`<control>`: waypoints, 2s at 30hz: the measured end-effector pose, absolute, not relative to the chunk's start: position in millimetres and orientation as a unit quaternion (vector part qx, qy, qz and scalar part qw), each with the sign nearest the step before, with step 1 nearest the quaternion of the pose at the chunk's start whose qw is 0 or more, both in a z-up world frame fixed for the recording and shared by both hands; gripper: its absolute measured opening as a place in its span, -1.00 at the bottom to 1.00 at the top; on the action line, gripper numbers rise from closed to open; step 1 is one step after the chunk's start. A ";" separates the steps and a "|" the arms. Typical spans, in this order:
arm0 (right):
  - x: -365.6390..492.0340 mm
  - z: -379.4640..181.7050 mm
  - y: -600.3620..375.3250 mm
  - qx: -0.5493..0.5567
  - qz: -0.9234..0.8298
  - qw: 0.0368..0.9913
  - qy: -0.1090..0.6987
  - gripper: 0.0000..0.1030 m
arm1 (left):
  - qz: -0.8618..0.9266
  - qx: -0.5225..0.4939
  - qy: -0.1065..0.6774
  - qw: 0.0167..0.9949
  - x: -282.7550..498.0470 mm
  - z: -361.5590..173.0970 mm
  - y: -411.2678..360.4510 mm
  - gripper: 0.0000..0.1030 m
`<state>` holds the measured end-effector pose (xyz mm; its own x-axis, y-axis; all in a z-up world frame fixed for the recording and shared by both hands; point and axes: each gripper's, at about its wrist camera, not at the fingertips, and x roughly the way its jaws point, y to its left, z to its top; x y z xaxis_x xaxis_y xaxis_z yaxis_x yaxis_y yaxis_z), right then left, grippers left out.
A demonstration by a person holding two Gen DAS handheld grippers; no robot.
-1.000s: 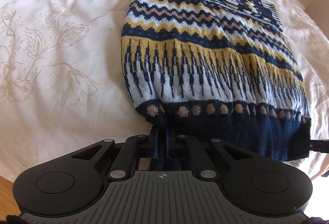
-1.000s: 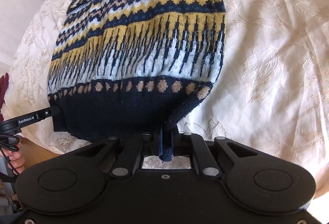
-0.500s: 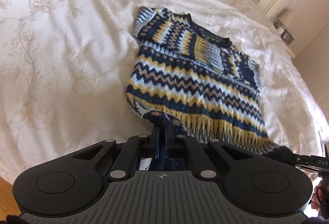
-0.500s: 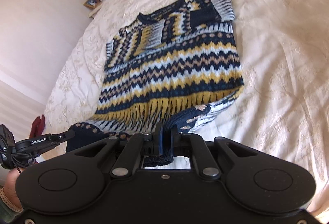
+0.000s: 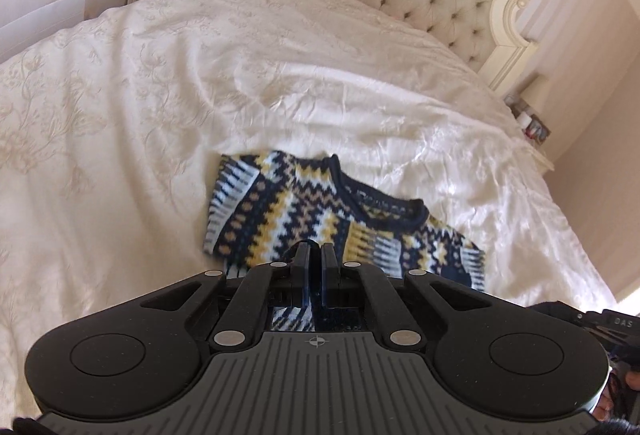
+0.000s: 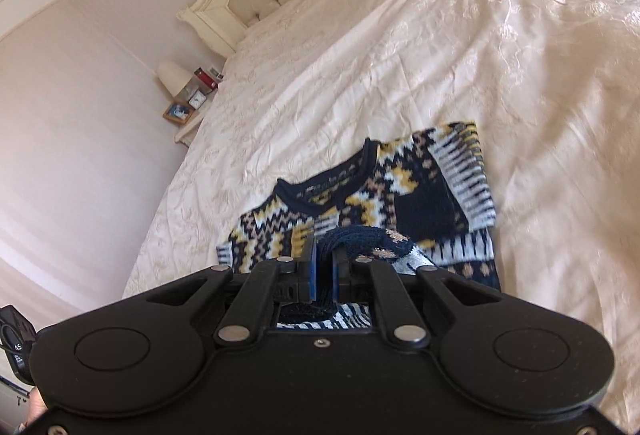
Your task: Fold small clothes
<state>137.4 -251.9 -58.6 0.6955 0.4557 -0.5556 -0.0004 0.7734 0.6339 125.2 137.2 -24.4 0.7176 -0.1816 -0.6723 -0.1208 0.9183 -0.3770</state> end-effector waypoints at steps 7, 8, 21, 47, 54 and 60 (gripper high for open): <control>212.7 -72.1 -247.3 0.312 0.093 0.872 0.365 -0.74 | -0.031 -0.191 0.378 0.905 207.0 -34.2 139.9 -0.91; 223.3 -77.5 -247.3 0.315 0.083 0.871 0.368 -0.74 | -0.032 -0.193 0.380 0.904 217.2 -37.8 140.5 -0.91; 317.1 -135.2 -239.8 0.279 0.048 0.851 0.442 -0.74 | 0.021 -0.182 0.450 0.874 316.4 -104.1 144.0 -0.91; 331.6 -133.6 -254.1 0.249 0.059 0.868 0.426 -0.11 | -0.043 -0.037 0.482 0.874 325.4 -116.3 90.5 -0.81; 316.6 -147.7 -197.1 0.122 0.137 0.858 0.480 -0.11 | -0.094 0.035 0.483 0.870 277.7 -127.2 50.7 -0.46; 336.4 -172.1 -168.8 0.032 0.141 0.857 0.494 -0.16 | -0.088 0.083 0.501 0.857 284.6 -158.0 44.4 -0.46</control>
<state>336.4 -168.8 -172.1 0.4718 0.2726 -0.8385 -0.2094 0.9585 0.1938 284.6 44.4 -158.0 0.4834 -0.0670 -0.8728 0.2336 0.9708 0.0549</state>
